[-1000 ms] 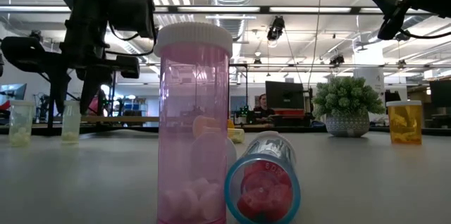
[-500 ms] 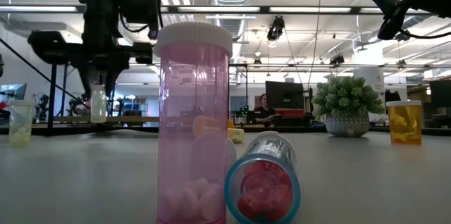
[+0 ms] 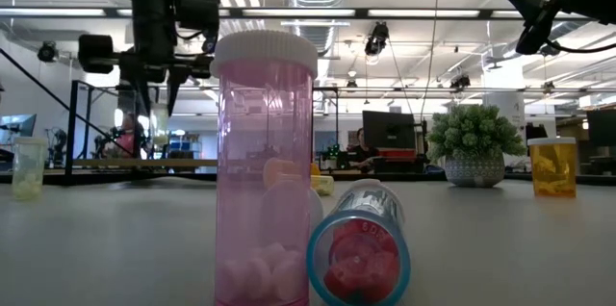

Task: Pick and place medicine bottles onto shelf by color
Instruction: Put the top left yellow pill bottle on the shelf

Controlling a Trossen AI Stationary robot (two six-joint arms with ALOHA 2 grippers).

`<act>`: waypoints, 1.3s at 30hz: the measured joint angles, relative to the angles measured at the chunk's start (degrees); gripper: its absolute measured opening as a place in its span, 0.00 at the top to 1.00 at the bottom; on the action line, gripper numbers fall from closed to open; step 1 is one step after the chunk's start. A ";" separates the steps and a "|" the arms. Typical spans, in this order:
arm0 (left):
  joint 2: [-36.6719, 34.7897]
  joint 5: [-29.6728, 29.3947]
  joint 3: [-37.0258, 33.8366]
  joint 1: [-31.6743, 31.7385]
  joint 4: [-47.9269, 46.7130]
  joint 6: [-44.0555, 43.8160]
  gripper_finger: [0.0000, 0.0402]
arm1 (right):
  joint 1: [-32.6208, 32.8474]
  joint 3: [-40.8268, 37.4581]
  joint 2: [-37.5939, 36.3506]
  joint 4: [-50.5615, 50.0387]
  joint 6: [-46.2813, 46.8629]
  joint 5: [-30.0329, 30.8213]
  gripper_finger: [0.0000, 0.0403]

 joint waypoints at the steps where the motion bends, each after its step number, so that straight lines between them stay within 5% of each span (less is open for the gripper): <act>1: 0.00 -1.17 0.18 0.65 -0.03 0.69 0.73 | 0.00 -0.01 0.01 0.00 0.01 0.00 0.49; 13: 0.84 -6.12 1.05 9.32 0.05 15.73 0.73 | 0.02 0.00 -0.01 0.00 0.01 0.01 0.49; 24: 13.62 -5.93 11.16 15.47 -4.67 20.82 0.73 | 0.02 -0.01 0.01 0.00 -0.01 0.00 0.49; 39: 18.88 -5.89 17.88 21.09 -5.44 -2.60 0.73 | 0.02 0.00 0.01 0.00 0.01 0.01 0.49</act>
